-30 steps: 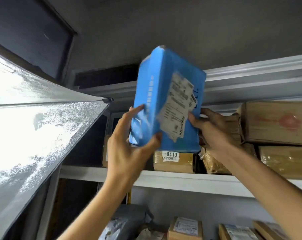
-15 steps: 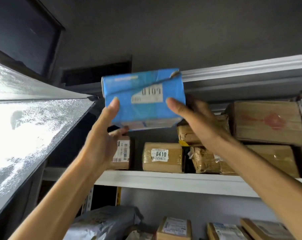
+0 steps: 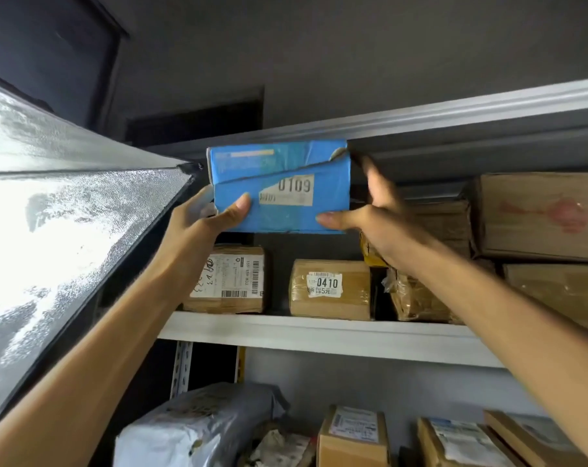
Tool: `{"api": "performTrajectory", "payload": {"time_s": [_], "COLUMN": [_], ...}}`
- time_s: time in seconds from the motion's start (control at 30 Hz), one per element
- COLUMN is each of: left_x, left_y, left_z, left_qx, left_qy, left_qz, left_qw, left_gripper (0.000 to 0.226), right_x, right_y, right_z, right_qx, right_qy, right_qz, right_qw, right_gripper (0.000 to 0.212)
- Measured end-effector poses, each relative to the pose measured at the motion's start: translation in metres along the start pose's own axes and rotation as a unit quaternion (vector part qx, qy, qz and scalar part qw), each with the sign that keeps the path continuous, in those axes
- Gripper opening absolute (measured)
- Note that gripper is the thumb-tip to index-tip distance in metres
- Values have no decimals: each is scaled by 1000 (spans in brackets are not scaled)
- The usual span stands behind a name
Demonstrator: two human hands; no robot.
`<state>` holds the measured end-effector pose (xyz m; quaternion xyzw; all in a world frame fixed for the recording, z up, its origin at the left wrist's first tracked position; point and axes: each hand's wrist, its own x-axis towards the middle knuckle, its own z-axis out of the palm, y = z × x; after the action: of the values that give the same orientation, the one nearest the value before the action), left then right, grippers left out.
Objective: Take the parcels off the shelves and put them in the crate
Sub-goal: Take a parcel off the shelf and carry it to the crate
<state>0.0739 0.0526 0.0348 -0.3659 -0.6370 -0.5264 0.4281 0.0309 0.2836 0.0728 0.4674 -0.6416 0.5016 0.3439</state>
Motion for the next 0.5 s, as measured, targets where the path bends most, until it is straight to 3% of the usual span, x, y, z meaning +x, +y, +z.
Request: {"api": "performTrajectory", "payload": {"time_s": [0.23, 0.37, 0.5], "left_x": [3, 11, 24], "left_y": [-51, -75, -91], "left_z": [-15, -18, -23], "left_qx": [31, 76, 142], "left_qy": [60, 116, 167], "left_qz": [-12, 3, -29], "left_qw": [998, 990, 975], "left_gripper": [40, 46, 47], "right_x": [26, 35, 46], "right_y": [38, 69, 90], "right_z": [50, 70, 83], "right_qx": [-75, -43, -46], "right_qy": [60, 76, 93], "right_qz": [18, 62, 66], "right_qw": [995, 994, 992], "right_gripper": [90, 88, 65]}}
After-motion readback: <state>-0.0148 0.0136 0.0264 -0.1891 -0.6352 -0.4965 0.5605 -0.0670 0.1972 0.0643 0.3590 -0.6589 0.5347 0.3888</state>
